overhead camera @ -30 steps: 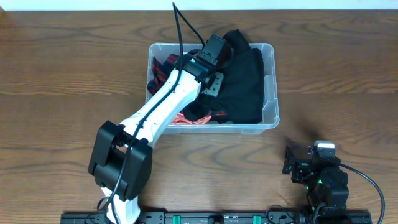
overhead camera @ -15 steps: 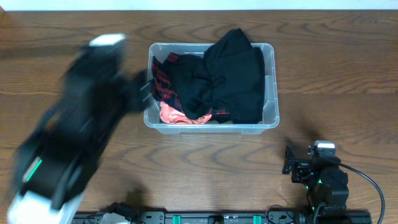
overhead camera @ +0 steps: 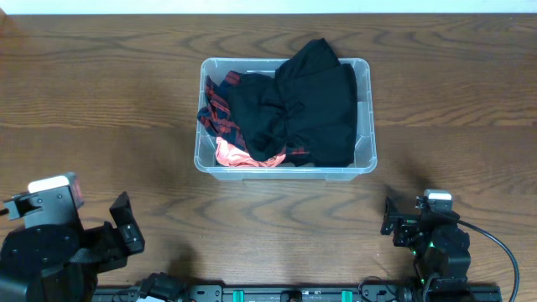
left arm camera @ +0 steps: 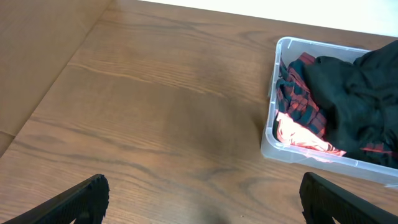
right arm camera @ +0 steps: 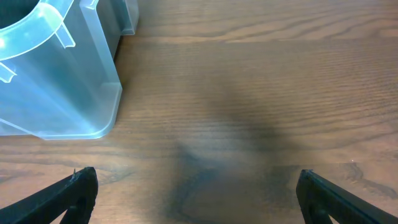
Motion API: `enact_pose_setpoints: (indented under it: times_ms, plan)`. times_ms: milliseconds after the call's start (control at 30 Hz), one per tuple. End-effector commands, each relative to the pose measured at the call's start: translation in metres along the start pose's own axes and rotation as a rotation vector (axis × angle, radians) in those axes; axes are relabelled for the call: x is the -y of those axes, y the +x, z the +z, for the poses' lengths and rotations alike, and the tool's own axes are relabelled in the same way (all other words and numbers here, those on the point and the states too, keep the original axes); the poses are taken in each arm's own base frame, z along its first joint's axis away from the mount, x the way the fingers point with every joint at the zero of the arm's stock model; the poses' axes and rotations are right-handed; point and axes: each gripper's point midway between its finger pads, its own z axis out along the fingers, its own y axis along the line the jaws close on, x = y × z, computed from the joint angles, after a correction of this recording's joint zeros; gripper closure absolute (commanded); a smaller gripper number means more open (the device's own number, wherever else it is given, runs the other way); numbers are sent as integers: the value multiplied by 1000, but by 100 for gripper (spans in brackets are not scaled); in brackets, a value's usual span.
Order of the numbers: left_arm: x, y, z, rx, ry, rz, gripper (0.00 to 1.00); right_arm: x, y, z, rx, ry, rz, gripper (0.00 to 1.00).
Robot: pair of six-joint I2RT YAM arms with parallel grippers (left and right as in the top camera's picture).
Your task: Pack container
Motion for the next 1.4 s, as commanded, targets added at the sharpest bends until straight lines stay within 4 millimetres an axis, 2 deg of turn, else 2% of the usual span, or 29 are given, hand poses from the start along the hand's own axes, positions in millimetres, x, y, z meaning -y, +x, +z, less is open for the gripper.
enact_pose_setpoints:
  times_ms: [0, 133, 267, 367, 533, 600, 767, 1133, 1367]
  plan:
    - [-6, 7, 3, -35, -41, 14, 2, 2, 1, 0, -1, 6, 22, 1]
    - [-10, 15, 3, -65, -60, 42, 2, 2, 1, 0, -1, 6, 22, 1]
    - [-10, 13, 5, -57, -65, 40, 2, 2, 1, 0, -1, 6, 22, 1]
    - [-4, 4, 12, -22, -57, 61, 2, 2, 1, 0, -1, 6, 22, 1]
    - [8, -24, 26, 152, -10, 48, 2, 2, 1, 0, -1, 6, 22, 1]
    - [14, -24, 35, 192, 24, 38, 2, 2, 1, 0, -1, 6, 22, 1]
    - [18, 1, 66, 236, 59, -19, 2, 2, 1, 0, -1, 6, 22, 1]
    - [36, 78, 146, 306, 157, -49, 2, 2, 1, 0, -1, 6, 22, 1]
    - [37, 109, 176, 334, 161, -55, 2, 2, 1, 0, -1, 6, 22, 1]
